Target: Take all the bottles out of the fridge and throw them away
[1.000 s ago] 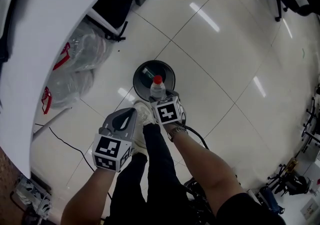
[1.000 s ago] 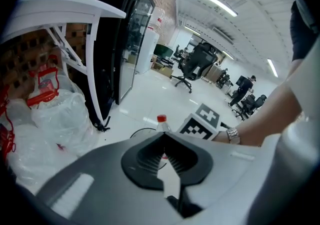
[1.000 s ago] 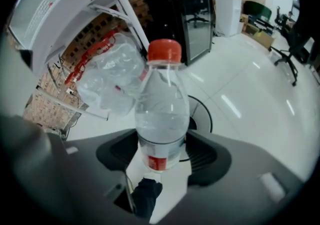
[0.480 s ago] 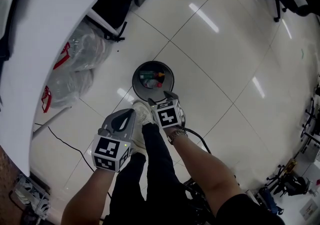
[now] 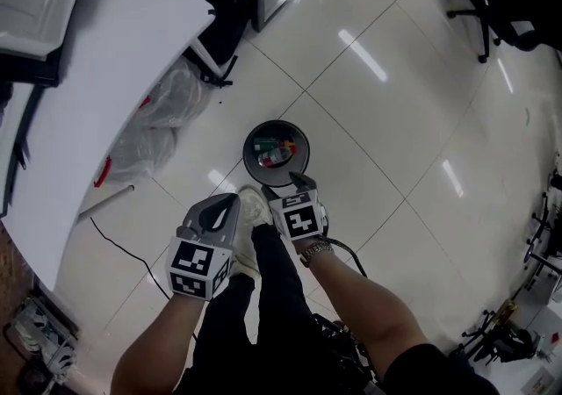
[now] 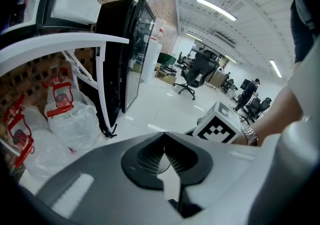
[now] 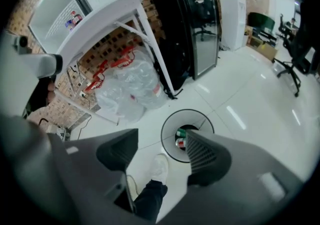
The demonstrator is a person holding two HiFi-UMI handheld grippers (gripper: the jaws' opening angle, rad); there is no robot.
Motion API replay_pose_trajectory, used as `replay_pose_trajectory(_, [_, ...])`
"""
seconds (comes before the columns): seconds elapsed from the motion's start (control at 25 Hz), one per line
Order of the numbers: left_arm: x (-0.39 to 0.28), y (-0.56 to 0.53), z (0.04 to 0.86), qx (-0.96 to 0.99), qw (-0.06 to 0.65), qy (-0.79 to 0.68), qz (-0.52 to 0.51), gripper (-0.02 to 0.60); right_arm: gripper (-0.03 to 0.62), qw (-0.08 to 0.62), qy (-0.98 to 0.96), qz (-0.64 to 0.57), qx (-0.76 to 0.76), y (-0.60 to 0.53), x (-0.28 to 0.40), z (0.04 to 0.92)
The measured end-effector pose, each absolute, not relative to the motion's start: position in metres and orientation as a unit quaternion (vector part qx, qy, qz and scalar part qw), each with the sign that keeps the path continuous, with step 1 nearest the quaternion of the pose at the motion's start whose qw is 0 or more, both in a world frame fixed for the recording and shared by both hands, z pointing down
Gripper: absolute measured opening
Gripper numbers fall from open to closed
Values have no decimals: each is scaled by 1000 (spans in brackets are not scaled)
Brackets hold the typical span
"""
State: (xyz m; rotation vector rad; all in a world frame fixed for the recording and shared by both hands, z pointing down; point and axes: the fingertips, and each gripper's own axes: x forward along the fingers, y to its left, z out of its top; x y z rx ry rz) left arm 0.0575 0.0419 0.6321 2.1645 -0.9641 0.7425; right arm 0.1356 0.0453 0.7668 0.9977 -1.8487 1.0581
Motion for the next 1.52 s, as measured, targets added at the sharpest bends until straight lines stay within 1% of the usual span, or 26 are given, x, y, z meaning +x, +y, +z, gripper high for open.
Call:
replay_pose_trajectory(0.24, [42, 45, 593, 825, 307, -393, 265, 3, 299, 369, -761, 375, 380, 44, 114, 707])
replay_pose_trajectory(0.64, [9, 69, 517, 819, 278, -439, 242, 3, 298, 336, -837, 251, 350, 24, 70, 573])
replay_pose_trajectory(0.88, [-33, 64, 464, 806, 250, -492, 214, 3, 298, 305, -877, 188, 320, 2, 25, 495])
replay_pose_trajectory(1.16, [-87, 66, 409, 781, 223, -553, 184, 3, 290, 274, -917, 129, 259, 4, -40, 424])
replay_pose_trajectory(1.52, [-166, 72, 354, 715, 188, -660, 132, 3, 290, 255, -950, 68, 167, 19, -115, 368])
